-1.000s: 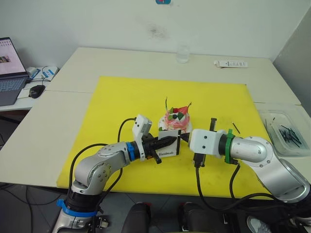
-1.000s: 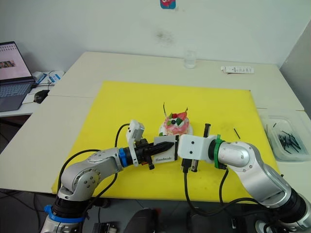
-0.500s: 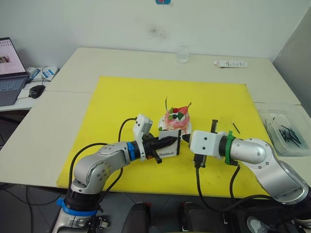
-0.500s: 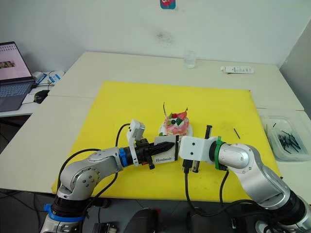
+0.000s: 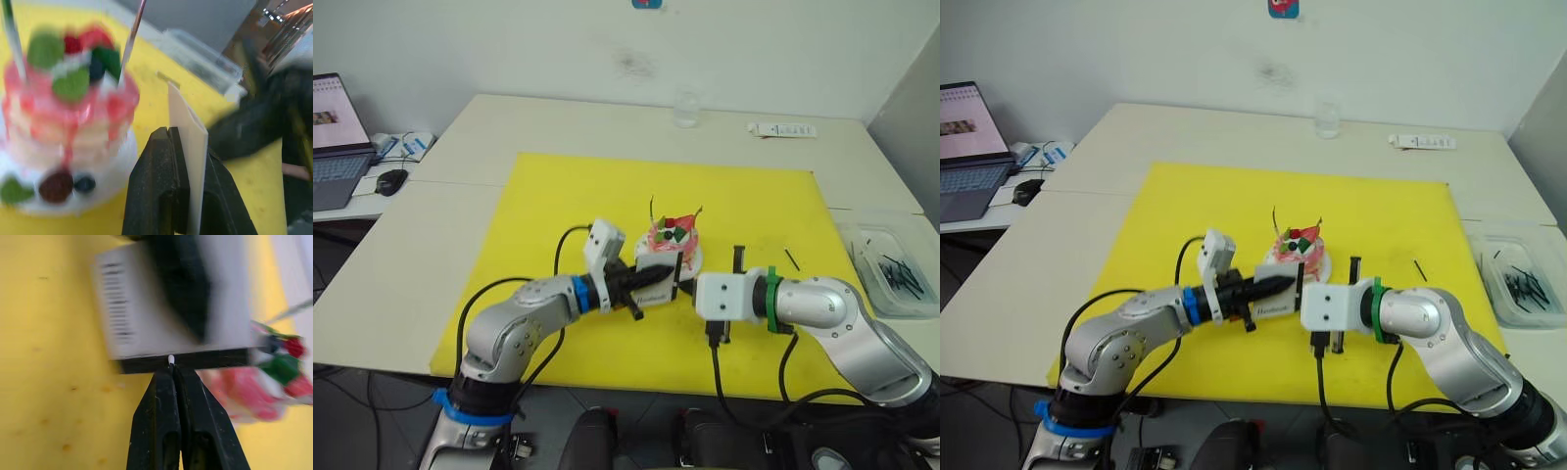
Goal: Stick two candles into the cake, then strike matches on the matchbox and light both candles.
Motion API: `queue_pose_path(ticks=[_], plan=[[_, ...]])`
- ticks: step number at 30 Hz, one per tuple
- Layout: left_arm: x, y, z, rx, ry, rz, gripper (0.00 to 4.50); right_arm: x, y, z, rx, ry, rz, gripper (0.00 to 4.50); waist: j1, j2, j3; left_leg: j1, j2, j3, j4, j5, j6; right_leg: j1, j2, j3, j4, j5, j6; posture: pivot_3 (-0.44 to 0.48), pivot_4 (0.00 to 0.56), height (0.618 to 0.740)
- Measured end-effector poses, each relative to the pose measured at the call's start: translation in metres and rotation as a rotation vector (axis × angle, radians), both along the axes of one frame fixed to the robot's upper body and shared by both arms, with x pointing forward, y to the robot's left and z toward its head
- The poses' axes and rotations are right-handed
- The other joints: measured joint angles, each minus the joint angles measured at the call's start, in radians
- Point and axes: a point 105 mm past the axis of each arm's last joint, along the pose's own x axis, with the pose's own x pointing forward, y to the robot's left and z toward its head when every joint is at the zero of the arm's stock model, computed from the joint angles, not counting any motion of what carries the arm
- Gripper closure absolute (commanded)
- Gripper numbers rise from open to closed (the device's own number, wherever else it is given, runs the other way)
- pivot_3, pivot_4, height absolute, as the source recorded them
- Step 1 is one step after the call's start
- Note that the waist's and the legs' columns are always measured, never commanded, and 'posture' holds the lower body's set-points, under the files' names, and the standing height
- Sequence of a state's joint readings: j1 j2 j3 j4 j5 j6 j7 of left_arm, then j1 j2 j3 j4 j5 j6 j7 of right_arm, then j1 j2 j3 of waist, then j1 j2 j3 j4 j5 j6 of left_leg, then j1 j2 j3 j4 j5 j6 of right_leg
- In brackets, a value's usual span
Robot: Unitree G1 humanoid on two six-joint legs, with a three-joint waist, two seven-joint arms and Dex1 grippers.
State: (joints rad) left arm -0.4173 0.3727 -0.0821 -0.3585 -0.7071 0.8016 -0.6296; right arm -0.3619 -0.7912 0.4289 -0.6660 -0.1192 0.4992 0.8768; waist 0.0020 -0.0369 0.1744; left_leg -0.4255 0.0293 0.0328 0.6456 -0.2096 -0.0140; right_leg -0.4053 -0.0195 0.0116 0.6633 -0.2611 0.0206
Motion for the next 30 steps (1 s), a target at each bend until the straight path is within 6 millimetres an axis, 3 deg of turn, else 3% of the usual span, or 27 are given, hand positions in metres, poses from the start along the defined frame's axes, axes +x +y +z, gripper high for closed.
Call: queue_pose_path(ticks=[2,5,7,9,12,14,25,30], plan=[[0.008,0.01,0.034,0.056,-0.139,-0.013,4.5,-0.014,-0.008,-0.004,-0.048,0.052,0.057,4.48,-0.001,-0.001,0.001,-0.001,0.0,-0.001,0.0,0.0,0.0,-0.001,0.001,0.0,0.001,0.0,0.0,0.0,0.15,0.738],[0.019,0.05,0.099,0.072,-0.351,0.106,4.5,-0.017,-0.017,0.007,-0.062,0.047,0.071,4.48,-0.013,-0.002,0.002,0.003,0.001,0.001,-0.001,0.0,0.0,0.0,0.002,0.0,0.001,0.0,0.0,0.0,0.15,0.738],[0.012,0.06,0.112,0.081,-0.391,0.103,4.5,-0.015,-0.017,0.013,-0.036,0.036,0.067,4.48,-0.02,-0.001,0.001,0.006,0.001,0.003,-0.002,0.0,0.0,0.002,0.001,0.001,0.0,0.0,0.001,0.0,0.15,0.738],[0.006,0.06,0.093,0.095,-0.314,0.073,4.5,-0.012,-0.012,0.019,0.01,0.03,0.063,4.48,-0.022,0.0,0.001,0.005,0.001,0.003,-0.002,0.0,0.0,0.002,0.0,0.002,0.001,-0.001,0.002,0.0,0.15,0.738],[-0.001,0.055,0.043,0.13,-0.134,0.049,4.5,-0.007,-0.006,0.024,0.074,0.038,0.033,4.48,-0.022,-0.001,0.001,0.002,0.002,0.001,-0.001,0.0,0.0,0.0,-0.001,0.002,0.002,-0.001,0.001,0.0,0.15,0.738],[-0.009,0.047,0.025,0.131,-0.084,0.041,4.5,-0.003,-0.007,0.023,0.095,0.053,-0.006,4.48,-0.018,-0.001,0.001,0.001,0.002,0.001,0.0,0.0,0.0,0.0,-0.003,0.002,0.002,-0.001,0.001,0.0,0.15,0.738],[-0.019,0.028,-0.005,0.089,0.018,0.039,4.5,0.002,-0.026,0.005,0.281,0.204,-0.305,4.48,-0.004,-0.001,0.001,0.002,0.001,0.002,0.0,0.0,0.0,0.0,-0.002,0.003,0.002,0.001,0.001,0.0,0.15,0.738],[-0.021,0.02,-0.012,0.066,0.055,0.023,4.5,-0.001,-0.028,0.013,0.331,0.186,-0.356,4.48,-0.004,-0.001,0.001,0.002,0.001,0.001,0.0,0.0,0.0,0.0,-0.001,0.002,0.002,0.001,0.002,0.0,0.15,0.738]])
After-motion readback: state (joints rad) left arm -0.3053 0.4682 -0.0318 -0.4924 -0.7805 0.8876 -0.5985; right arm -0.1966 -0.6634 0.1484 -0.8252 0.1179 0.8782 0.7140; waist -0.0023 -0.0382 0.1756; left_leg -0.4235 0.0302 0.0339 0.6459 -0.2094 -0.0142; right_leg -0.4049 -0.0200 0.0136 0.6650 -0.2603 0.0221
